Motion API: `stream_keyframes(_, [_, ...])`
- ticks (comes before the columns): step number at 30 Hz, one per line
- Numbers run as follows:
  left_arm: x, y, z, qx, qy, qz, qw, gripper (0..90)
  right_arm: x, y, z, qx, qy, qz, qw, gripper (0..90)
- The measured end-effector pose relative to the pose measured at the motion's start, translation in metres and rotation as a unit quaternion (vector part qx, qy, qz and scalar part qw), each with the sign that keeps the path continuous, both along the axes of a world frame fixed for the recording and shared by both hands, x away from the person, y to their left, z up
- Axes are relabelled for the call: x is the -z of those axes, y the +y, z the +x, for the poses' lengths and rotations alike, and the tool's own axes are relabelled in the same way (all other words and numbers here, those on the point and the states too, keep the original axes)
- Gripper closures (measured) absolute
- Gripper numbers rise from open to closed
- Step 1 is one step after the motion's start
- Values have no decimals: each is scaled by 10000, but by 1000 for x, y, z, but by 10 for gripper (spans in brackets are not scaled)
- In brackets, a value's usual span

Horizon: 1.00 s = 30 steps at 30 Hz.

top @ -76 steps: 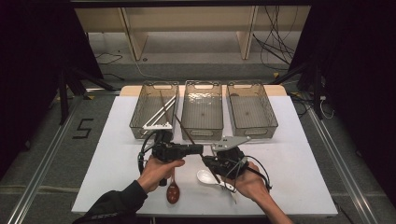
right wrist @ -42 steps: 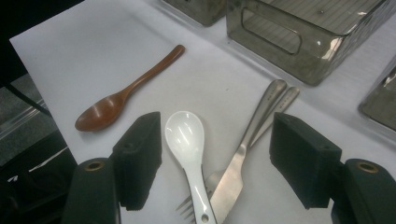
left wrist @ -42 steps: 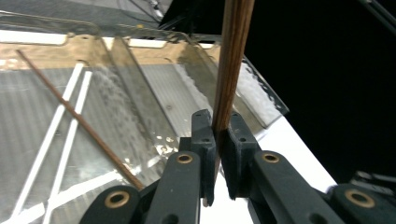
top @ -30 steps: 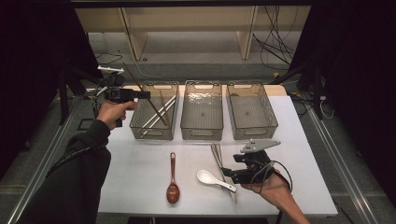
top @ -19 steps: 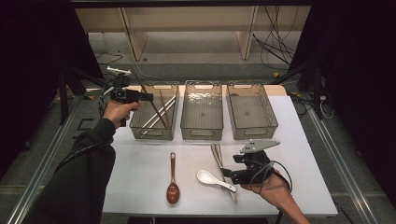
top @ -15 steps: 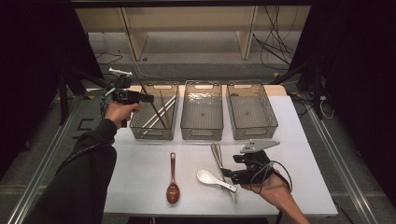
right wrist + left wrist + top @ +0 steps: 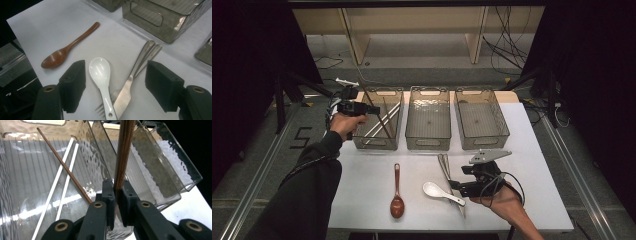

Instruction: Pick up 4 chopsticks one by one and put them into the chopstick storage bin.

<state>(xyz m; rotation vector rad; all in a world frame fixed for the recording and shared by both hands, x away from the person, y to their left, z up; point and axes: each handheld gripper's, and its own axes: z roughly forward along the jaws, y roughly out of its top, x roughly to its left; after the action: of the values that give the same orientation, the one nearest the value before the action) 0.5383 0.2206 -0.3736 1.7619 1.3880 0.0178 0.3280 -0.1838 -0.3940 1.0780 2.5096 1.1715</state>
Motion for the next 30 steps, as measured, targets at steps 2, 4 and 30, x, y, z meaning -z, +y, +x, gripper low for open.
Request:
stream_keyframes(2, [1,-1,0,8,24,16,10000,829,0,0,0,3,0,-2,10000,340])
stream_keyframes(4, [1,-2,1,5,42,41,10000,829,0,0,0,3,1,-4,10000,340])
stream_keyframes(30, [-6,-6,-5,-50,-211,216,9995,562,-1,-1,0,5,0,8,10000,337])
